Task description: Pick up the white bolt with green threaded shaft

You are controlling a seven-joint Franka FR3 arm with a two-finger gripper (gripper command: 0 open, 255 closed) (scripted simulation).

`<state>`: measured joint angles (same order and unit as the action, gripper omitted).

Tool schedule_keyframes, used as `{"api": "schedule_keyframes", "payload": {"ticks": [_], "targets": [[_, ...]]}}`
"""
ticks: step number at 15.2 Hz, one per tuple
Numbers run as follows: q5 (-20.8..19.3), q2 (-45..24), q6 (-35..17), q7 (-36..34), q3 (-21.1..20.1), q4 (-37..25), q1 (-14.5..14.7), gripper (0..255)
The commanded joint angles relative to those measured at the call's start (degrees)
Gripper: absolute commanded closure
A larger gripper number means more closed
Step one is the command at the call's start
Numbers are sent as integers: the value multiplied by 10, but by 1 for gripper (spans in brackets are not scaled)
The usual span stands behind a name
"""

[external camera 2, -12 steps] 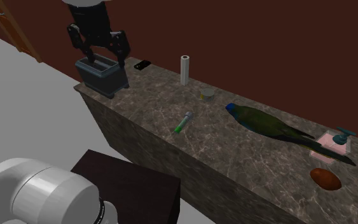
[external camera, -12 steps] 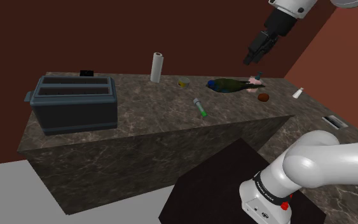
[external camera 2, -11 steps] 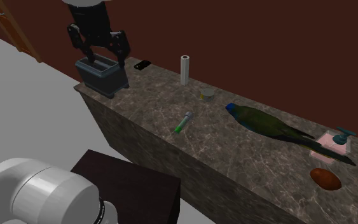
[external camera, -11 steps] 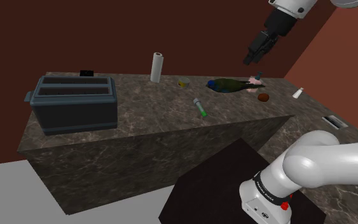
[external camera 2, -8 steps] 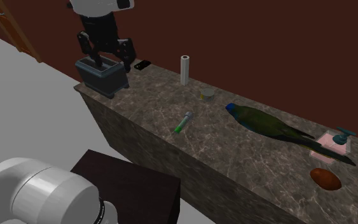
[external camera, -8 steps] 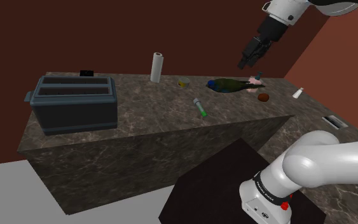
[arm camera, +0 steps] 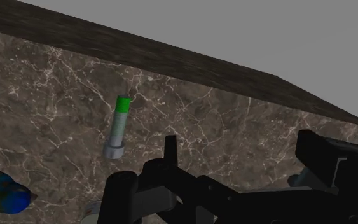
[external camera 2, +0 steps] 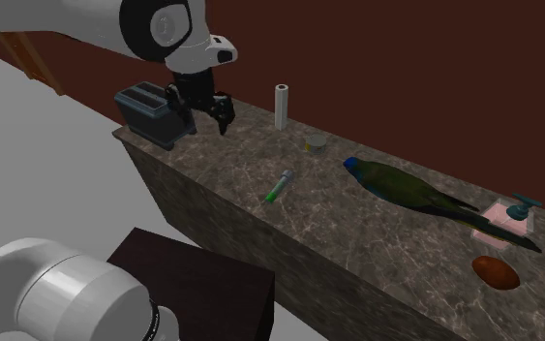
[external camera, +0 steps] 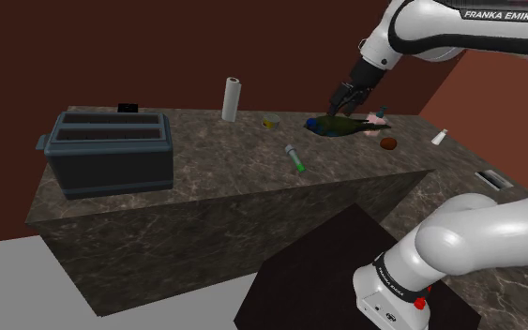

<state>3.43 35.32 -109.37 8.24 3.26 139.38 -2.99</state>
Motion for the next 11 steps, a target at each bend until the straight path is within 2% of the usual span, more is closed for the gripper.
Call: {"api": "schedule_keyframes", "payload": {"ticks": [1, 11], "targets": [[-1, -30, -43, -2, 3, 13, -5, 0], [1, -207, -227, -7, 25, 25, -25, 0]]}}
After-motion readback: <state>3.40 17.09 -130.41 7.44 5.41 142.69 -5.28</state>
